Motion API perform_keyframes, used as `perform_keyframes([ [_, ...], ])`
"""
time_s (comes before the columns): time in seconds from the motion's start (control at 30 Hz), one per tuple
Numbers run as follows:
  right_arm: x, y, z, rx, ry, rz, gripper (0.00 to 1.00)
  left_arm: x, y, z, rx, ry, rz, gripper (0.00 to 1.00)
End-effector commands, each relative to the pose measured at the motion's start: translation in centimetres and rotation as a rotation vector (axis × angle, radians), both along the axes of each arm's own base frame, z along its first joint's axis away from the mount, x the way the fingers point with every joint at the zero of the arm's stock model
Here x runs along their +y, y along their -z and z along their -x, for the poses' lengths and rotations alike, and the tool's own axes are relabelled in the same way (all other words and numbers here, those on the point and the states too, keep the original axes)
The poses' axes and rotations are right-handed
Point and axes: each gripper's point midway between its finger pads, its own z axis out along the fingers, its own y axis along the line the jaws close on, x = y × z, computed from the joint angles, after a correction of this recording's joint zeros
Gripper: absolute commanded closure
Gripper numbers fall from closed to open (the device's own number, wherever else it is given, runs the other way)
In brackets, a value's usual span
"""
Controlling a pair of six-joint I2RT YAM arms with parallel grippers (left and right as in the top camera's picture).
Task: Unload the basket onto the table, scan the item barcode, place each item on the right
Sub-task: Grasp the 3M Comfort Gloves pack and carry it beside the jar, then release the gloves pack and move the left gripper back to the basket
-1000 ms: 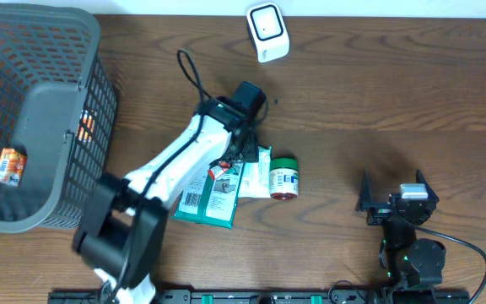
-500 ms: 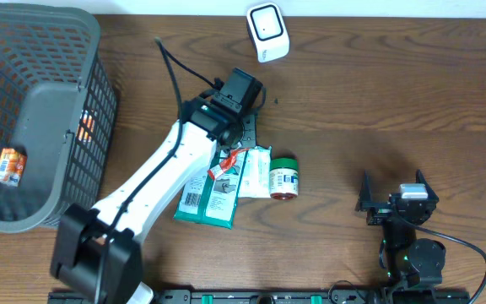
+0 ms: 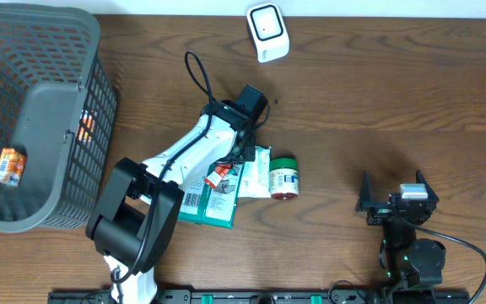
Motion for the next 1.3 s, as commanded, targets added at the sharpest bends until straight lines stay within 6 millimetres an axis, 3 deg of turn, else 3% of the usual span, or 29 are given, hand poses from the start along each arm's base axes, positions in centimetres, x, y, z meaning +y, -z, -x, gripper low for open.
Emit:
perform_keyframes([
  [0.0, -0.2, 0.0, 0.0, -0.001, 0.014, -0.014, 0.01, 0.1, -1.3, -0.1, -0.031, 0.027, 0.004, 0.9],
  [0.13, -0.2, 0.0, 0.0, -0.002, 0.014, -0.014, 0.01, -0.3, -4.0, -1.2, -0.097, 0.072, 0.032, 0.85],
  [0.2, -0.2, 0.0, 0.0, -0.002, 0.014, -0.014, 0.01, -0.4, -6.5, -2.1, -0.156, 0.097, 0.05, 0.83],
  [0.3, -0.2, 0.0, 0.0, -0.002, 0.014, -0.014, 0.01, 0.8, -12.1, -4.3, -0.294, 0.087, 0.057, 0.67],
  [0.47, -0.2, 0.0, 0.0, -0.002, 0.014, -0.014, 0.01, 6.9, -24.9, -7.6, -0.582, -0.088, 0.108, 0.46],
  [0.57, -0.2, 0.0, 0.0, -0.002, 0.014, -0.014, 0.01, 11.8, -30.3, -7.9, -0.714, -0.213, 0.125, 0.41],
  [0.63, -0.2, 0.0, 0.0, -0.002, 0.014, -0.014, 0.01, 15.4, -32.4, -7.5, -0.771, -0.302, 0.118, 0.37],
  [0.67, -0.2, 0.0, 0.0, -0.002, 0.014, -0.014, 0.01, 19.3, -33.6, -6.8, -0.807, -0.391, 0.089, 0.34],
  [0.83, -0.2, 0.0, 0.0, -0.002, 0.014, -0.014, 0.01, 28.0, -33.2, -4.8, -0.784, -0.603, -0.006, 0.31],
  [1.0, -0.2, 0.0, 0.0, -0.001, 0.014, -0.014, 0.01, 34.0, -29.3, -2.3, -0.637, -0.765, -0.084, 0.31],
  [1.13, -0.2, 0.0, 0.0, -0.002, 0.014, -0.014, 0.01, 36.2, -25.2, -0.9, -0.486, -0.832, -0.111, 0.3],
  [1.27, -0.2, 0.0, 0.0, -0.002, 0.014, -0.014, 0.01, 36.8, -21.2, -0.7, -0.346, -0.849, -0.119, 0.19],
])
